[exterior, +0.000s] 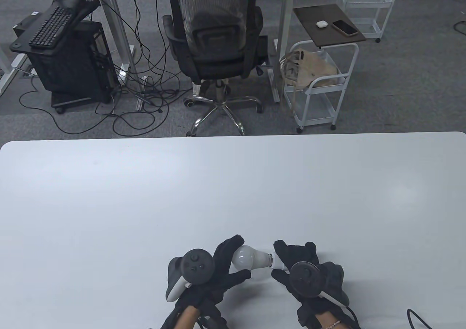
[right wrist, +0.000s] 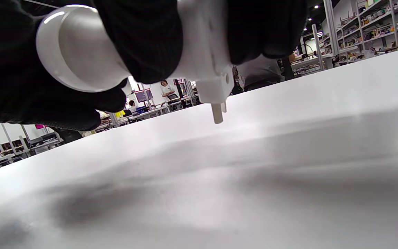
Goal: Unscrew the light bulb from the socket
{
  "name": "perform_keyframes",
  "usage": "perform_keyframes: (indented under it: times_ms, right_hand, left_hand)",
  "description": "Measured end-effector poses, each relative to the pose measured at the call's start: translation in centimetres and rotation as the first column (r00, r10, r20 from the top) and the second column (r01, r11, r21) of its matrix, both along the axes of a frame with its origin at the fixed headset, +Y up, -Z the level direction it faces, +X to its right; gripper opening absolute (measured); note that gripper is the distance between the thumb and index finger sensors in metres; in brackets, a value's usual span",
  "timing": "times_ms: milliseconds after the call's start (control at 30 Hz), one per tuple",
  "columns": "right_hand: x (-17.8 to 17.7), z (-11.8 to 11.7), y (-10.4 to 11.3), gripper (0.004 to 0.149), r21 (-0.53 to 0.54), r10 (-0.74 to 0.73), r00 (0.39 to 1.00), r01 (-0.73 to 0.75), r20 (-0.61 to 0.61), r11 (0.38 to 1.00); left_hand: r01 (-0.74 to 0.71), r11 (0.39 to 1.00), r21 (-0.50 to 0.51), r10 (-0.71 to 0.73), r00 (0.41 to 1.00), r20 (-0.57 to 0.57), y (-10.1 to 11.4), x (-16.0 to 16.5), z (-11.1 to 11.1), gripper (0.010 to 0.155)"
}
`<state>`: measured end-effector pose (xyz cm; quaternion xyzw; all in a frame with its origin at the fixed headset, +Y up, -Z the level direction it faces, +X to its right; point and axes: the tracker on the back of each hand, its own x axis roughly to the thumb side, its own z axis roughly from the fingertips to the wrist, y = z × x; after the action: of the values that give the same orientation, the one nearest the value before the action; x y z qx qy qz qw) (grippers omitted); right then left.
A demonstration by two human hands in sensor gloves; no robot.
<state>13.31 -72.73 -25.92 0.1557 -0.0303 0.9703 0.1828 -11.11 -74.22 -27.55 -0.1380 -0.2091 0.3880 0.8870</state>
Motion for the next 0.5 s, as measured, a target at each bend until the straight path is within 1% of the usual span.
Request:
perform_keyframes:
  times_ms: [67, 133, 200, 300, 367, 500]
  right_hand:
    - [0.04, 0.01, 0.03, 0.069, 0.002, 0.001, 1.000, -0.001, 0.004, 1.000]
    - [0.04, 0.02, -0.03, 0.069, 0.003, 0.005, 1.000, -0.005, 0.002, 1.000]
    - [-0.04, 0.03, -0.09, 0.069, 0.002, -0.005, 1.000, 0.005, -0.004, 1.000]
    - [-0.10, 0.18, -0.07, 0.069, 0.032, -0.001, 1.000, 0.001, -0.006, 1.000]
    - [-0.14, 0.30, 0.14, 0.069, 0.069, 0.005, 1.000, -0.005, -0.009, 0.998]
    - [-0.06, 0.21, 0.17, 0.069, 0.047, 0.007, 1.000, -0.007, -0.010, 0.999]
  left_hand:
    - [0.032, 0.999, 0.022, -0.032, 0.999, 0.001, 0.09, 0.05, -0.01, 0.082]
    - [0.020, 1.000, 0.020, -0.020, 1.000, -0.016, 0.10, -0.12, -0.09, 0.079]
    - [0.004, 1.000, 0.014, -0.004, 1.000, -0.021, 0.03, -0.30, -0.16, 0.079]
    - [0.002, 1.000, 0.016, -0.002, 0.999, -0.032, 0.01, -0.47, -0.23, 0.079]
    - [-0.036, 0.999, -0.019, 0.035, 0.998, -0.042, -0.25, -0.59, -0.30, 0.079]
    - [-0.043, 0.998, -0.037, 0.041, 0.998, -0.039, -0.52, -0.61, -0.42, 0.079]
